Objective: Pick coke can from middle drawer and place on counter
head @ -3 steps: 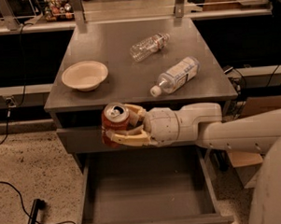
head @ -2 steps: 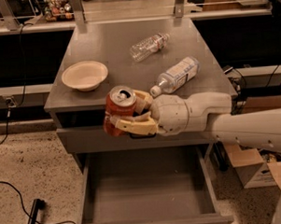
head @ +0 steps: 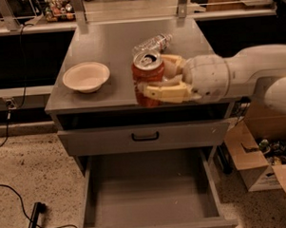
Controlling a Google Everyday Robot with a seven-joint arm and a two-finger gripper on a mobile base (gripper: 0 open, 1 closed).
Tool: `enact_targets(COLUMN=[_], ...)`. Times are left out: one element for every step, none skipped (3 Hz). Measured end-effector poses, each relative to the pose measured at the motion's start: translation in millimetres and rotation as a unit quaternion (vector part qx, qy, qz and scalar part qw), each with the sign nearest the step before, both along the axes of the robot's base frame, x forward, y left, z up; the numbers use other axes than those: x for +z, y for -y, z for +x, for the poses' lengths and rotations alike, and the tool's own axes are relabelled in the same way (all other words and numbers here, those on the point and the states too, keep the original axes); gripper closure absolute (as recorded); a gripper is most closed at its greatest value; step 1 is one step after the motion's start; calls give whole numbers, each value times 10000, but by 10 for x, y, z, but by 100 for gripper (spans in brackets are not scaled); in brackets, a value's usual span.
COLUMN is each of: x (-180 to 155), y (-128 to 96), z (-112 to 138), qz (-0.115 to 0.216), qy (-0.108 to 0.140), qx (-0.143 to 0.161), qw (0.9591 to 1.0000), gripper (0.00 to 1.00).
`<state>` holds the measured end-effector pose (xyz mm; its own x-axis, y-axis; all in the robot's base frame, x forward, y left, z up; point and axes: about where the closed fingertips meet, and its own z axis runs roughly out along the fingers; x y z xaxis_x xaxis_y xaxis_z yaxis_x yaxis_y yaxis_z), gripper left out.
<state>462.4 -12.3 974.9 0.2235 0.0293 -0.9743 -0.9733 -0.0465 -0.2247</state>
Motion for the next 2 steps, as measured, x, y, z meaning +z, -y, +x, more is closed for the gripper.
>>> enact_targets(x=[192, 326], y=[512, 931], z=[275, 570], qz=[-245, -282], qy=[-160, -104], qx=[-511, -775], qw=[9983, 9965], gripper=[100, 100])
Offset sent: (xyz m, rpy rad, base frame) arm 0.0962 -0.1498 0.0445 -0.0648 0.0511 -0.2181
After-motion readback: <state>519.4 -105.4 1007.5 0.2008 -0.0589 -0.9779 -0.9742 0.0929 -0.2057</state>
